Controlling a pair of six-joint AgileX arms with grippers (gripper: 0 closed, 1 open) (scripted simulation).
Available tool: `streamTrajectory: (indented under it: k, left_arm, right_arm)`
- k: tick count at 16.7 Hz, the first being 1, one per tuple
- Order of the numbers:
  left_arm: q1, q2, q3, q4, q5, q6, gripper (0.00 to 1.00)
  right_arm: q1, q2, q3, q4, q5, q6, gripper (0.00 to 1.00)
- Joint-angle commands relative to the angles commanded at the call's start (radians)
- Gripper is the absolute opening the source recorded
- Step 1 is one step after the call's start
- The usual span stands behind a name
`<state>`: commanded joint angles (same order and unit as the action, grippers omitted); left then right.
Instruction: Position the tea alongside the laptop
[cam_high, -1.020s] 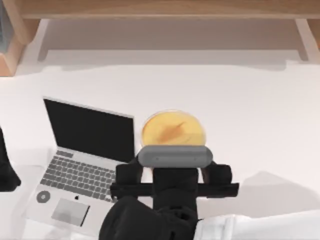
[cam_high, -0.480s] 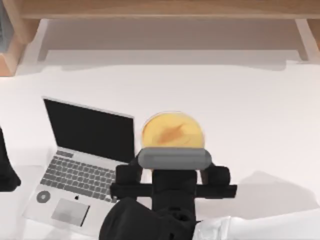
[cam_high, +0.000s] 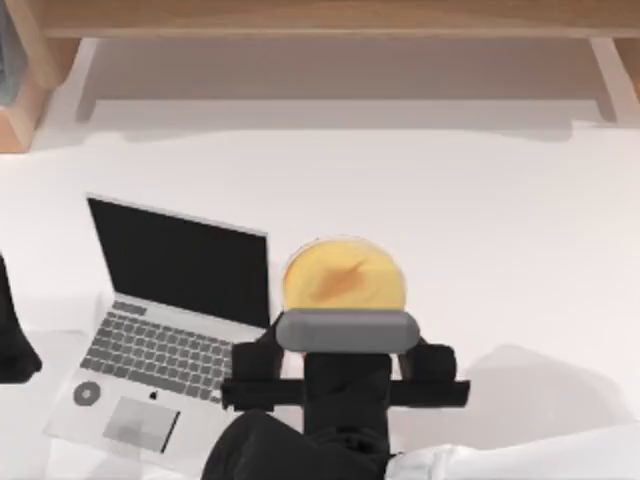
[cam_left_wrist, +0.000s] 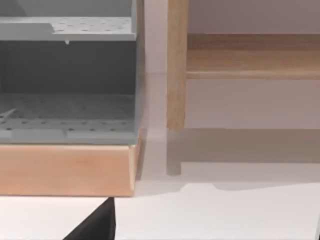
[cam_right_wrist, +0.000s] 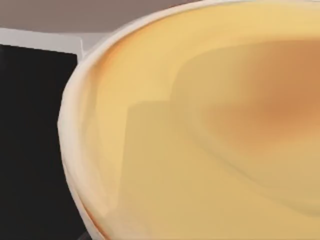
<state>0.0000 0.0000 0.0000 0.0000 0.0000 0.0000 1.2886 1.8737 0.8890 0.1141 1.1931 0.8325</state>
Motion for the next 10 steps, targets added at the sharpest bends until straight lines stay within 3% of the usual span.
streamTrajectory:
  k: [5,10]
  left_arm:
    - [0.0,0.0,0.0,0.0,0.0,0.0,1.0]
    - [0.0,0.0,0.0,0.0,0.0,0.0,1.0]
  right_arm:
    - [0.0,0.004,-0.004,-0.001,-0.002,0.001,0.0]
    - [0.0,0.004,-0.004,-0.001,-0.002,0.001,0.38]
